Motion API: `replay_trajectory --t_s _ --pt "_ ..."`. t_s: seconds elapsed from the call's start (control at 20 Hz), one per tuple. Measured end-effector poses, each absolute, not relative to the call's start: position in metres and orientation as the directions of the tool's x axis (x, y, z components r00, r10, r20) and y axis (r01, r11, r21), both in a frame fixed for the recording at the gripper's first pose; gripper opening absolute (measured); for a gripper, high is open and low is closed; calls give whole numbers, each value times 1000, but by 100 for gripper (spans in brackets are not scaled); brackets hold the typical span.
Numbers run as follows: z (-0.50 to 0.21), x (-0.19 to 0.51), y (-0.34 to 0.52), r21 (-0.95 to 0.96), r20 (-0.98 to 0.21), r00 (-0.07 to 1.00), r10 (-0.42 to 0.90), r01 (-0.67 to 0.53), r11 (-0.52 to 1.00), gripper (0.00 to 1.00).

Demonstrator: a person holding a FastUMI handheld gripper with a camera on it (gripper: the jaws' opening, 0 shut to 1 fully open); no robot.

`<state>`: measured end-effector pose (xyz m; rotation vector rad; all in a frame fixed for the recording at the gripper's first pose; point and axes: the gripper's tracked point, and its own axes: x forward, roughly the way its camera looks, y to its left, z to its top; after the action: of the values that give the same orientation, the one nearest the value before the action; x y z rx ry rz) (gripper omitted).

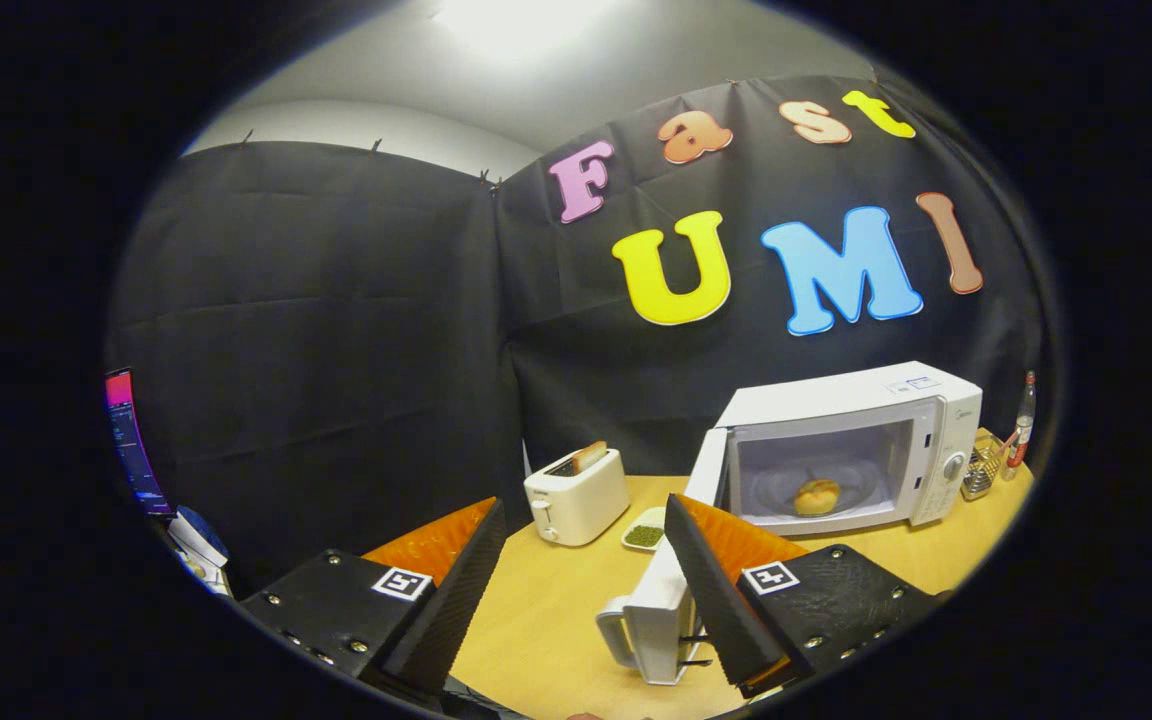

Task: Open the microwave, put the food inside, and close the microwave door.

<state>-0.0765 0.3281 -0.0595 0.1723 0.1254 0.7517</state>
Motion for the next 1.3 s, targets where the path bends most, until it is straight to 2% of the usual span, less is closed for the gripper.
replay_trajectory --t_s 0.5,0.65,0.7,0.8,0.85,0.9,1.05,1.3 --pt "-127 -115 374 170 -200 627 753 -734 657 97" --pt "-145 -110 377 172 -252 620 743 -727 664 86" --pt "-151 -106 375 167 -268 628 731 -717 677 86" --pt "-163 -91 365 159 -302 658 690 -679 717 49" --pt "-166 -85 360 165 -315 666 676 -663 730 40" --pt "-169 -80 358 170 -322 677 662 -646 744 40" --pt "-171 -65 346 188 -326 705 630 -605 774 1" --pt "-178 -48 314 216 -352 719 600 -561 799 1"
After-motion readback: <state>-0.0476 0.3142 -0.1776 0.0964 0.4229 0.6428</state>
